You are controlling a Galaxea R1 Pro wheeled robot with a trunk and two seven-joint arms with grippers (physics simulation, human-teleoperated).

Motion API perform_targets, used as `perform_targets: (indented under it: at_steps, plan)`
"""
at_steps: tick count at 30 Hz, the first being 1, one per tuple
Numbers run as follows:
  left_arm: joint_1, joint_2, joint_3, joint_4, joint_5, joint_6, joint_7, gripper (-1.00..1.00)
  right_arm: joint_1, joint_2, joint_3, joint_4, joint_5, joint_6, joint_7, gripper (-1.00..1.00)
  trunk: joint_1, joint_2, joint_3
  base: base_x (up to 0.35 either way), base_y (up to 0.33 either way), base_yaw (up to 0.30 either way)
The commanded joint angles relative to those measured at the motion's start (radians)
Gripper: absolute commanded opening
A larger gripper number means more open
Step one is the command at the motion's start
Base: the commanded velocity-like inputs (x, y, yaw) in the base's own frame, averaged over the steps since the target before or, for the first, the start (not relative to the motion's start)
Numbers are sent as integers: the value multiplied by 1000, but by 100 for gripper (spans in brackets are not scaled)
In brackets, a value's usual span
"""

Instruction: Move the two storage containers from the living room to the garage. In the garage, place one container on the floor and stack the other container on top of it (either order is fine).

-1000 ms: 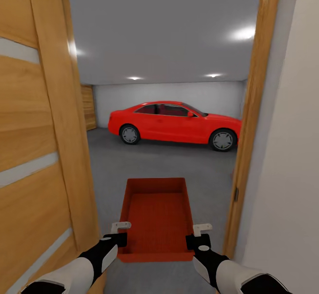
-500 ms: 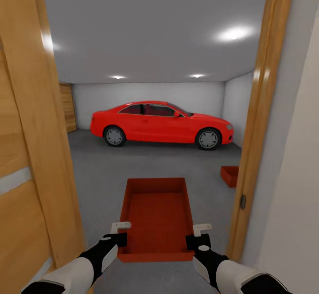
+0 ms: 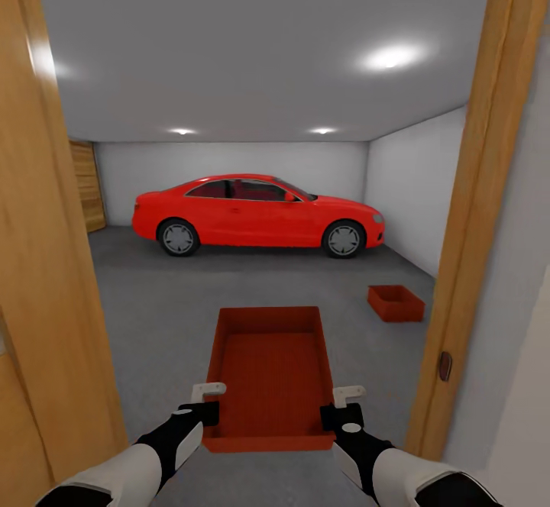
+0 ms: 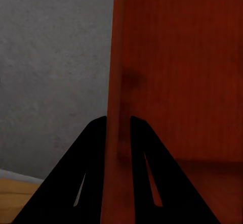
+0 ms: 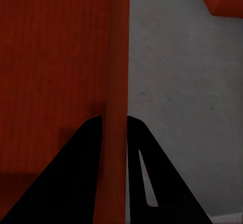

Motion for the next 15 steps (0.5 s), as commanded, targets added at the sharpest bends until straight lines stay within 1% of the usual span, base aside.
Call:
perform_targets:
  at_steps: [1, 4, 13, 15]
  plan:
    - [-1, 89, 44, -7, 4, -7, 9, -100, 0, 1, -41, 2, -5, 0, 4, -100, 0, -1, -1, 143, 120, -7]
    - [-1, 88, 44, -7, 3, -7, 10, -100, 0, 1, -41, 2, -5, 0, 4, -100, 0, -1, -1, 59, 49, -3]
    - [-1, 86, 45, -7, 3, -7, 18, -100, 0, 1, -41, 2, -5, 0, 4, -100, 0, -1, -1, 8, 5, 0]
    - [-1, 87, 45, -7, 3, -7, 19, -100, 0, 1, -41, 2, -5, 0, 4, -100, 0, -1, -1, 189, 0, 0]
